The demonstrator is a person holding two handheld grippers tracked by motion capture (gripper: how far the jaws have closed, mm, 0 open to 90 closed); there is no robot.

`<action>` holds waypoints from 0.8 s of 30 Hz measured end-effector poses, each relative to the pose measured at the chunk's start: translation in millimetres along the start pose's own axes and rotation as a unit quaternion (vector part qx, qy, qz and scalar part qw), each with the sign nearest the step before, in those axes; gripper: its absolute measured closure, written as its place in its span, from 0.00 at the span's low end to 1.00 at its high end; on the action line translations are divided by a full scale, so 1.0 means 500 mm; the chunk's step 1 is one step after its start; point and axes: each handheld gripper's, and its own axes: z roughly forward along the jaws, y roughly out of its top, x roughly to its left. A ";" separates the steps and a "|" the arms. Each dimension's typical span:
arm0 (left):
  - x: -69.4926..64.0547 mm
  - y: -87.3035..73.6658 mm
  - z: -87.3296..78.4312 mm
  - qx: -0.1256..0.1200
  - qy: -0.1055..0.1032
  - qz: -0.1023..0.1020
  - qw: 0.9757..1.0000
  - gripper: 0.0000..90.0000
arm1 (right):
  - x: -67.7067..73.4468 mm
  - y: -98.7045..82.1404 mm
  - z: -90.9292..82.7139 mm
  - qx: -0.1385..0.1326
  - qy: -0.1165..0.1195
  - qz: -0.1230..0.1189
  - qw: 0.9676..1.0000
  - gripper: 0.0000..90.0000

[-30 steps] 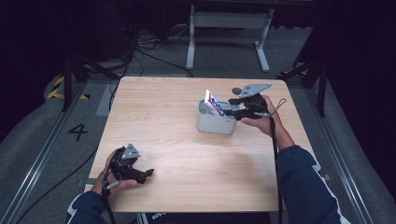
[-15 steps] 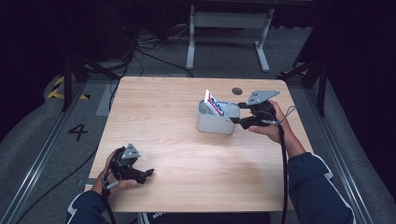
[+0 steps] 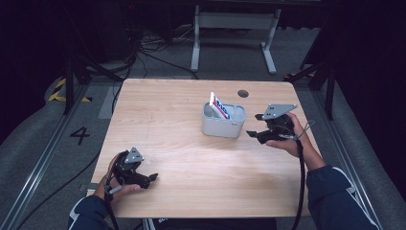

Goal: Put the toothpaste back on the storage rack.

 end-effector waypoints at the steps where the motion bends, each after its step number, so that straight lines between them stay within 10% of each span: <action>1: 0.000 0.000 0.000 0.000 0.000 0.000 1.000 0.00 | 0.001 -0.003 -0.002 -0.001 0.000 0.002 1.000 0.33; 24: 0.000 0.000 0.002 -0.003 0.001 0.002 1.000 0.00 | 0.026 -0.092 -0.019 0.028 -0.006 0.011 1.000 0.31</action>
